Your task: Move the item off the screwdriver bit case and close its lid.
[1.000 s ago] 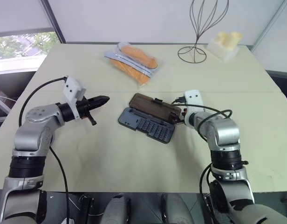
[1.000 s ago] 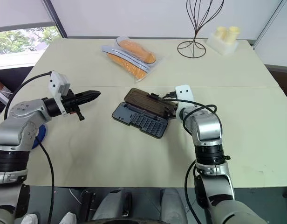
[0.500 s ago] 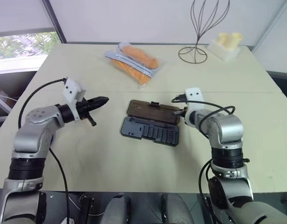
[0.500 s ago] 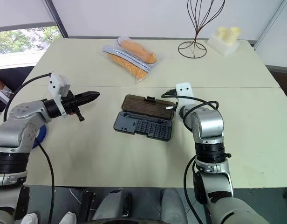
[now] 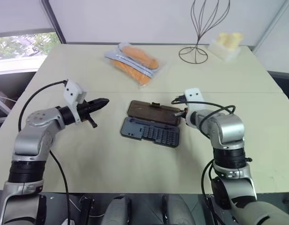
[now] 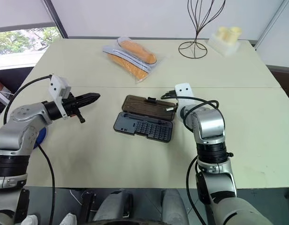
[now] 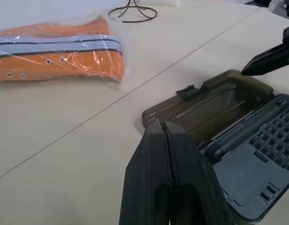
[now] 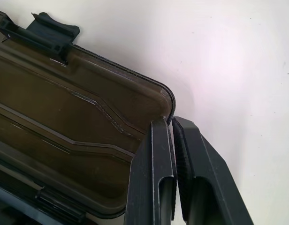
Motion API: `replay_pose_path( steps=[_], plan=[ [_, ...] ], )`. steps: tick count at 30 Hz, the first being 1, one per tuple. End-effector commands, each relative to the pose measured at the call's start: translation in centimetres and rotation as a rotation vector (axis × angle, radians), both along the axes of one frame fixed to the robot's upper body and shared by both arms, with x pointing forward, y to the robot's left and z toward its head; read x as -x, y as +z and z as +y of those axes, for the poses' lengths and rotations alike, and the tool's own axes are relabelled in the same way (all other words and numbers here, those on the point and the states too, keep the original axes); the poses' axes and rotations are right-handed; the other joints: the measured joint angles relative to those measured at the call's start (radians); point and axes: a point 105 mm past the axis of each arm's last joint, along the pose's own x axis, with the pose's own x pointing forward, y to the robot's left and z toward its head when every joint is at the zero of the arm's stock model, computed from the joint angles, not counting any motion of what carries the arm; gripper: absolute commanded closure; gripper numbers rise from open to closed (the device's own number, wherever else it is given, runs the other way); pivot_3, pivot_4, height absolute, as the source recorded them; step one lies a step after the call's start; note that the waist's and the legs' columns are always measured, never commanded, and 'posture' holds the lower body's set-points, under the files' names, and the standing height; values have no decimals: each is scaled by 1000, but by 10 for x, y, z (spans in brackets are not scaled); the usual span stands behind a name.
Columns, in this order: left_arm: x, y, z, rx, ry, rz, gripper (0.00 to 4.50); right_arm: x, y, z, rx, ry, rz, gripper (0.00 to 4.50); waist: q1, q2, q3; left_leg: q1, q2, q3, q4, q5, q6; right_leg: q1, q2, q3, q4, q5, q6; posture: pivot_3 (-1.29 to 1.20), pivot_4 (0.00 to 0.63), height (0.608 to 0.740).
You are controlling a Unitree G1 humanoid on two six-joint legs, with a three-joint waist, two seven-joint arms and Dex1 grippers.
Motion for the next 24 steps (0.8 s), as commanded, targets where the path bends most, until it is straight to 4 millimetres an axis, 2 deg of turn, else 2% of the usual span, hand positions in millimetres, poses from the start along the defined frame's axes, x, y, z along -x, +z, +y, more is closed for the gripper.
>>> replay_pose_path(
  steps=[1,10,18,21,24],
  plan=[
    [4,14,1,-8,1,-66,4500,14,-5,25,-14,166,46,4390,-5,0,0,0,0,0,0,0,0,0,0,0,0,0,0,0,150,740],
    [4,12,-1,-5,-1,-61,4500,38,-4,42,18,378,47,4390,-28,0,0,0,1,0,0,-2,3,-1,1,0,1,0,0,0,150,740],
    [4,10,-3,-7,-10,-57,4500,25,-3,32,18,276,21,4390,-31,0,0,0,1,0,0,-1,3,-2,1,0,1,0,0,0,150,740],
    [4,10,-4,-7,-13,-56,4500,24,2,30,-9,258,17,3455,-30,0,0,0,1,0,0,-1,2,-2,1,0,1,0,0,0,150,740],
    [4,9,-4,-7,-15,-55,4500,20,8,28,-22,233,4,1929,-22,0,0,0,1,0,0,-1,2,-2,1,0,1,0,0,0,150,740]
  ],
)
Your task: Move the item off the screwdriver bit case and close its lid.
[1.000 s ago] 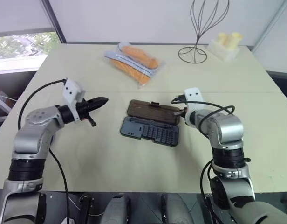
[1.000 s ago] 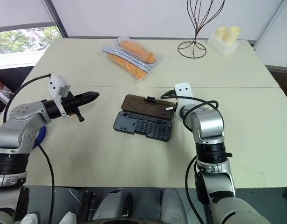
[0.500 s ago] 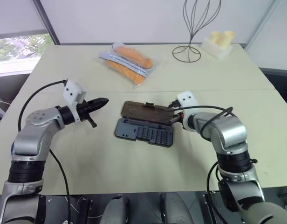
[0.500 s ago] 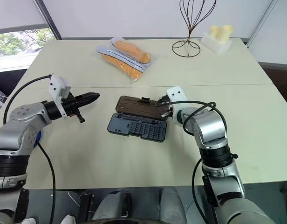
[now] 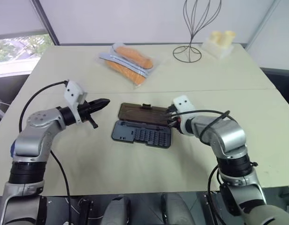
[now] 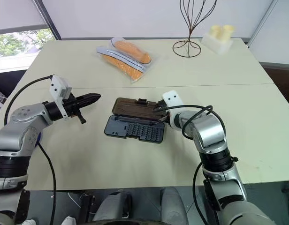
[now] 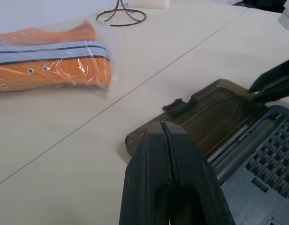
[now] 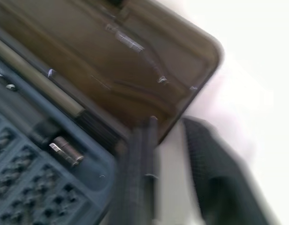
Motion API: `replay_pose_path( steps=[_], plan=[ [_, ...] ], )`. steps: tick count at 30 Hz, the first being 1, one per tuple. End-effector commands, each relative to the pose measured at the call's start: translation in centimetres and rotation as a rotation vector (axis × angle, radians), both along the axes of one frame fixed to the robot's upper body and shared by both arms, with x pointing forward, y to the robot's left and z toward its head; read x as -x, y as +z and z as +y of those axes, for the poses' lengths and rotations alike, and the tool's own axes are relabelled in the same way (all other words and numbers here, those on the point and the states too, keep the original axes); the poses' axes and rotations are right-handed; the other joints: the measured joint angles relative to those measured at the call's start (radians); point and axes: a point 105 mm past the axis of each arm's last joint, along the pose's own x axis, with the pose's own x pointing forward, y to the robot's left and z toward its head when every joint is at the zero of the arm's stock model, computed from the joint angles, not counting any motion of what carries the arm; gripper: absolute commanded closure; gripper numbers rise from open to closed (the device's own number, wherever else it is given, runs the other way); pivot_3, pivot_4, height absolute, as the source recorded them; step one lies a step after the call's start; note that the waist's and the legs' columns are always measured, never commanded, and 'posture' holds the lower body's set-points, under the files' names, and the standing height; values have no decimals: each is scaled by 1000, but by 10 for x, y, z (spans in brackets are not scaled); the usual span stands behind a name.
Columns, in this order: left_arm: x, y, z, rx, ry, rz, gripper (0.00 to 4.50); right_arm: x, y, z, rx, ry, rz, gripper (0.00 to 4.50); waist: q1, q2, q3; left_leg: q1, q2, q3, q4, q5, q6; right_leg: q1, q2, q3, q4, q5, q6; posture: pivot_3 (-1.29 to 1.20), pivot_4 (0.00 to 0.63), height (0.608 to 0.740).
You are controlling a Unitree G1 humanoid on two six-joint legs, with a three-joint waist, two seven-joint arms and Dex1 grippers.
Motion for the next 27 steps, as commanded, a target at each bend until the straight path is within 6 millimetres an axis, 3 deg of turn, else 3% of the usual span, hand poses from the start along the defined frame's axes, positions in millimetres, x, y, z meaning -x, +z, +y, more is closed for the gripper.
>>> replay_pose_path(
  steps=[1,2,10,13,18,27],
  plan=[
    [2,9,-1,-7,-7,-48,4500,-6,13,0,-31,-28,-31,1391,5,0,0,0,0,0,0,0,0,0,0,0,0,0,0,0,150,740],
    [1,10,-1,-7,-8,-49,4500,-8,14,-1,-38,-44,-29,958,5,0,0,-1,0,0,0,1,-2,0,0,0,0,0,0,0,150,740],
    [0,11,-2,-8,-3,-56,4500,-25,0,-12,-53,-194,18,958,8,0,0,-2,-1,0,0,2,-4,-2,-1,0,0,0,0,0,150,740],
    [0,10,-2,-10,-2,-57,4500,-29,-3,-12,-50,-211,22,1793,6,0,0,-2,-1,0,0,2,-4,-2,-1,0,0,0,0,0,150,740],
    [1,10,0,-18,6,-60,4500,-30,-6,-9,-44,-206,29,4355,6,-1,-1,-2,-1,0,0,3,-5,-1,-1,0,1,0,0,0,150,740],
    [2,11,3,-21,22,-65,4500,-23,-9,-9,-11,-163,36,4438,7,-1,-1,-2,-1,0,1,3,-5,-1,-1,0,1,0,0,0,150,740]
  ],
)
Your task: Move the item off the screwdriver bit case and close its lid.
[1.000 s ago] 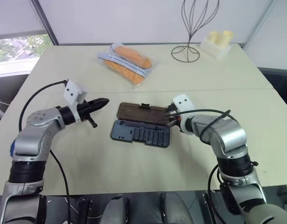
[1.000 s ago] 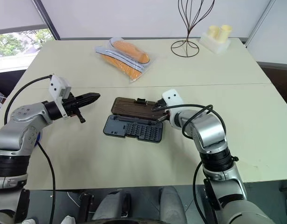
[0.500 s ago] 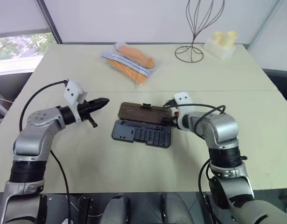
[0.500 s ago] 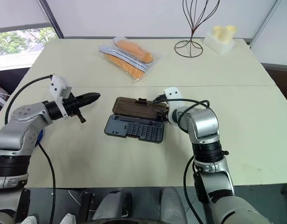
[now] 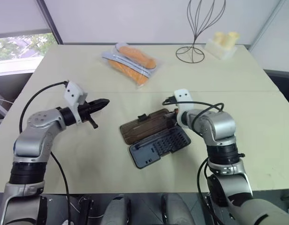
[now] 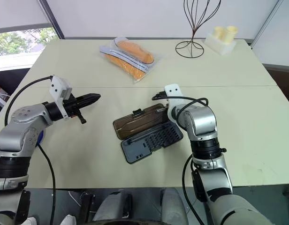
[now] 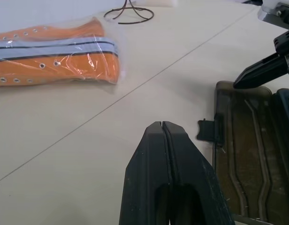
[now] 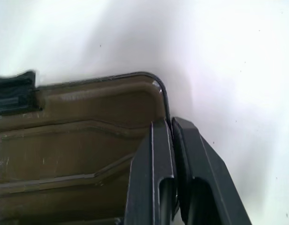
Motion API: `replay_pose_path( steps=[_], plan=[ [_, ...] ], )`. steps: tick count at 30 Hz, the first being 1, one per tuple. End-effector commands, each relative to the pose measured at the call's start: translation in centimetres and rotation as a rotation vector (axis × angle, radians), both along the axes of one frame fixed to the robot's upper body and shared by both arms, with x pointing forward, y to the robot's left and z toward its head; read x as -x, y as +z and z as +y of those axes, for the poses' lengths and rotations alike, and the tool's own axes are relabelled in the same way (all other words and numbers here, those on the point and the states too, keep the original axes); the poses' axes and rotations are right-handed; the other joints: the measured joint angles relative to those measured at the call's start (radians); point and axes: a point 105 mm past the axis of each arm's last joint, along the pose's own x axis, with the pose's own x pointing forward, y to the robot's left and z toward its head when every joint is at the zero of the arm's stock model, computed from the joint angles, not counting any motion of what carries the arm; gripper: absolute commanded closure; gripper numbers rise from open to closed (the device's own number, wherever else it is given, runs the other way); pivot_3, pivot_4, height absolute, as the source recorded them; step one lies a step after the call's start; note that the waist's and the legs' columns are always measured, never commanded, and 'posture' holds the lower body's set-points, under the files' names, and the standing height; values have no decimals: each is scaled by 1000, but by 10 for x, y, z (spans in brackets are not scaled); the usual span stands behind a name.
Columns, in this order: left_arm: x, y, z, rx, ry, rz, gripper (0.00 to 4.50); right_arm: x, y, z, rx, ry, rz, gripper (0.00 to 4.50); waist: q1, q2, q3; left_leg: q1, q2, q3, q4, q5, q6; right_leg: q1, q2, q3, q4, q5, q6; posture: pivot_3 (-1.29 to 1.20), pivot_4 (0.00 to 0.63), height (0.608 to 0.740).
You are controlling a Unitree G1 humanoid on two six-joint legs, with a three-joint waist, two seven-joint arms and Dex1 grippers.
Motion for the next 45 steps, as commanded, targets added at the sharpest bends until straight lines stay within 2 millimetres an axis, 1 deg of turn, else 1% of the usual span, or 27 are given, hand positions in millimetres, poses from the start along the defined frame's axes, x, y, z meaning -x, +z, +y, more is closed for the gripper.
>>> replay_pose_path(
  steps=[1,7,10,13,17,21,30,37,45],
  plan=[
    [3,12,2,-14,4,-56,4500,7,-8,-7,42,0,34,4438,0,0,0,0,0,0,0,0,0,0,0,0,0,0,0,0,150,740],
    [3,10,1,-14,9,-57,4500,17,-11,-20,65,-39,60,4438,1,0,0,0,0,0,0,0,0,0,0,0,0,0,0,0,150,740],
    [3,10,1,-14,10,-57,4500,27,-14,-31,87,-87,88,4438,3,0,0,0,0,0,0,0,0,0,0,0,0,0,0,0,150,740],
    [4,8,1,-15,8,-53,4500,35,-18,-38,75,-123,105,4438,8,0,0,0,0,0,0,0,0,0,0,0,0,0,0,0,150,740],
    [3,7,0,-18,2,-49,4500,40,-21,-41,52,-147,100,4438,18,0,0,0,-1,0,0,0,0,1,-1,0,-1,0,0,0,150,740],
    [1,7,-2,-20,-5,-48,4500,42,-18,-42,46,-146,82,4438,29,0,0,0,-1,0,0,0,0,1,-1,0,-1,0,0,0,150,740],
    [0,6,-4,-24,-15,-48,4500,52,-23,-52,85,-139,86,4438,31,0,0,0,-1,0,0,0,0,1,-1,0,-1,0,0,0,150,740],
    [1,6,-3,-26,-14,-46,4500,57,-24,-56,71,-139,87,4438,31,-1,-1,0,-1,-1,0,0,1,2,-1,0,-2,0,0,0,150,740],
    [1,6,-2,-27,-10,-45,4500,56,-24,-52,1,-192,79,4438,28,-1,-1,0,-1,-1,0,0,1,2,-1,0,-2,0,0,0,150,740]
  ],
)
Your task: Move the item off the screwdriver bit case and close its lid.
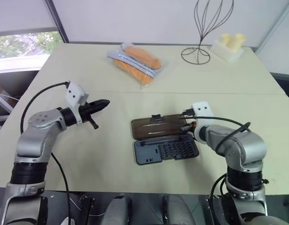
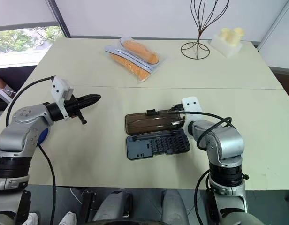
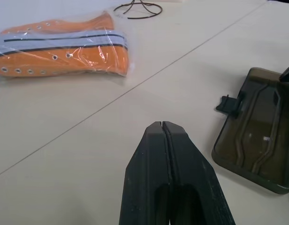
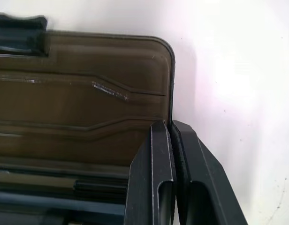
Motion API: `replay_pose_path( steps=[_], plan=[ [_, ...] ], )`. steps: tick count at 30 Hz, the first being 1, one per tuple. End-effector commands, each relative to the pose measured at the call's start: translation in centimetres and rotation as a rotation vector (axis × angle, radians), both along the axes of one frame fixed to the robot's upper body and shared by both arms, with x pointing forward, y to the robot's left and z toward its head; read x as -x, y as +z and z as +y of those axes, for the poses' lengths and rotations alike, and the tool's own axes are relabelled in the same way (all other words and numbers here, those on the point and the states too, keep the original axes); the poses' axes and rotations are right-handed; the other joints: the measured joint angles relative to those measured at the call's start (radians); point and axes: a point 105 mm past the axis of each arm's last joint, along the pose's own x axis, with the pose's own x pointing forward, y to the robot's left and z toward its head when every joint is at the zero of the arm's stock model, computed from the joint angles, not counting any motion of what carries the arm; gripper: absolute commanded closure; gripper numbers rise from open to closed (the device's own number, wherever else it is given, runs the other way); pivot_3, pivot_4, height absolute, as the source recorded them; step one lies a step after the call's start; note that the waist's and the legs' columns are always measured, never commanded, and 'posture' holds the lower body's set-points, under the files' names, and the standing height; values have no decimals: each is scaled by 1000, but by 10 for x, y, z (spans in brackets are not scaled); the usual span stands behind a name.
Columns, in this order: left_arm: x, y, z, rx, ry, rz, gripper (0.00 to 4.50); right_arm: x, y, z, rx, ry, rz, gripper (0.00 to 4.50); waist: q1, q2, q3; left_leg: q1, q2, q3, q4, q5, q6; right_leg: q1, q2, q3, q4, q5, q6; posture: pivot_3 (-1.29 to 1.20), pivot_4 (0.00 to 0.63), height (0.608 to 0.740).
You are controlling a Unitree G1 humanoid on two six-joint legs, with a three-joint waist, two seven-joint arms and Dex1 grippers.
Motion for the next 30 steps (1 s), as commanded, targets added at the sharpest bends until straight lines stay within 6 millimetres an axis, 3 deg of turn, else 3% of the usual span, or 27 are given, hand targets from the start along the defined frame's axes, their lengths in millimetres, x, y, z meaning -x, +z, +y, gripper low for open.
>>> replay_pose_path(
  steps=[1,30],
  plan=[
    [2,9,-2,-11,-6,-47,4500,6,-12,-6,-13,-48,57,4438,0,0,0,0,0,0,0,0,0,0,0,0,0,0,0,0,150,740],
    [-1,8,-3,-22,-16,-48,4500,28,-7,-18,-45,-47,126,4438,0,0,0,0,1,0,0,-3,6,0,0,0,0,0,0,0,150,740]
  ],
)
